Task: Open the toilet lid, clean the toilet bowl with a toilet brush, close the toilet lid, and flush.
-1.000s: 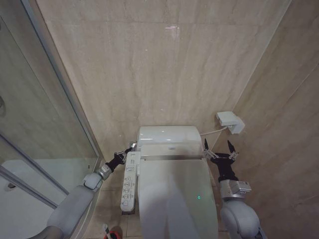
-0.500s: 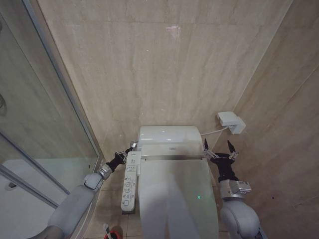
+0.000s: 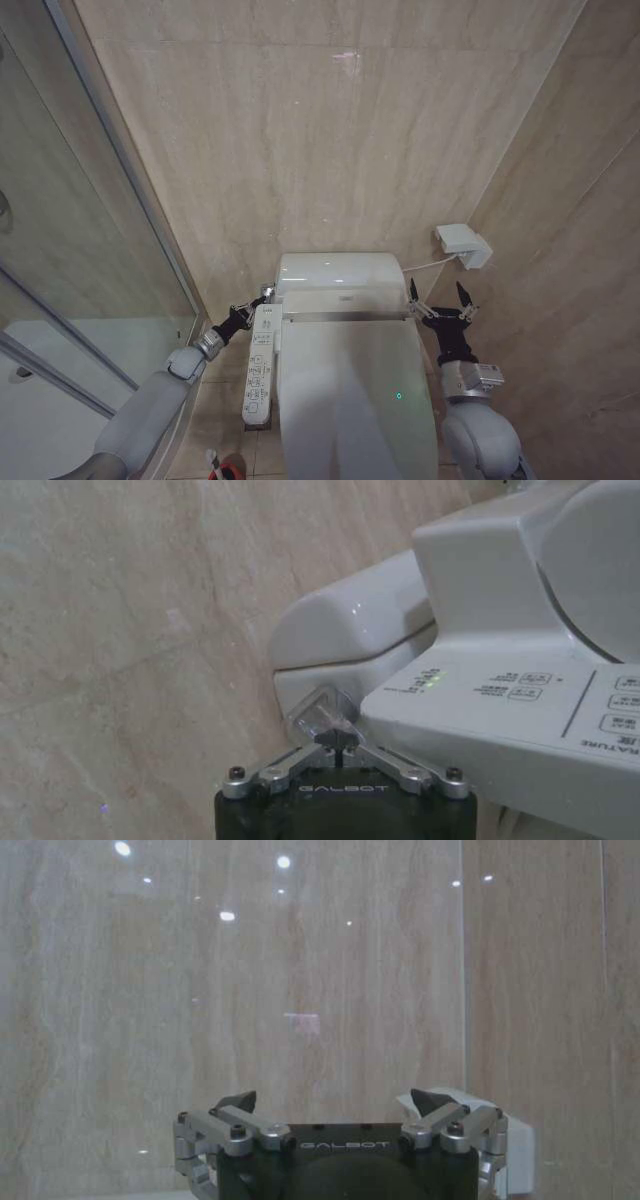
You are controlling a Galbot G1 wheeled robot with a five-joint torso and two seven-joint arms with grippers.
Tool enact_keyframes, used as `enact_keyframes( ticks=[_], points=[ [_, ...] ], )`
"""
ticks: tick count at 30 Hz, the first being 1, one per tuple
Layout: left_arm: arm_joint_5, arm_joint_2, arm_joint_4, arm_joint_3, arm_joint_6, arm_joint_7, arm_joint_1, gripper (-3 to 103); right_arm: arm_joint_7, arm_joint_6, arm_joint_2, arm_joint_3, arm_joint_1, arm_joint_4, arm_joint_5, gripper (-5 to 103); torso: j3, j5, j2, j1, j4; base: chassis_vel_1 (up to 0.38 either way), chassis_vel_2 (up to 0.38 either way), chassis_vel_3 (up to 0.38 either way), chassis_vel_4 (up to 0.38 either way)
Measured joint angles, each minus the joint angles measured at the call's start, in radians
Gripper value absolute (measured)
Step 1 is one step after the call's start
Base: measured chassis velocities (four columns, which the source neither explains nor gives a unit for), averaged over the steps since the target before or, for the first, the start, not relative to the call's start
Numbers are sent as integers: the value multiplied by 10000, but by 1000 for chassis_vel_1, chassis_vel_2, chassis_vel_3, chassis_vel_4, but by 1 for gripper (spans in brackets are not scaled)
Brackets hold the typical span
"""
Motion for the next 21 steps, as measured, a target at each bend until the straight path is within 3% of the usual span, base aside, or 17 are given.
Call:
enact_keyframes(
  ticks=[13,21],
  points=[
    [-3,-11,-37,-39,1,32,35,0,0,0,0,0,0,0,0,100,0,1,0,0,0,0,0,0,0],
    [20,33,-421,-501,0,-61,753,0,0,0,0,0,0,0,0,100,-1,1,1,0,-2,0,0,0,0]
  ],
)
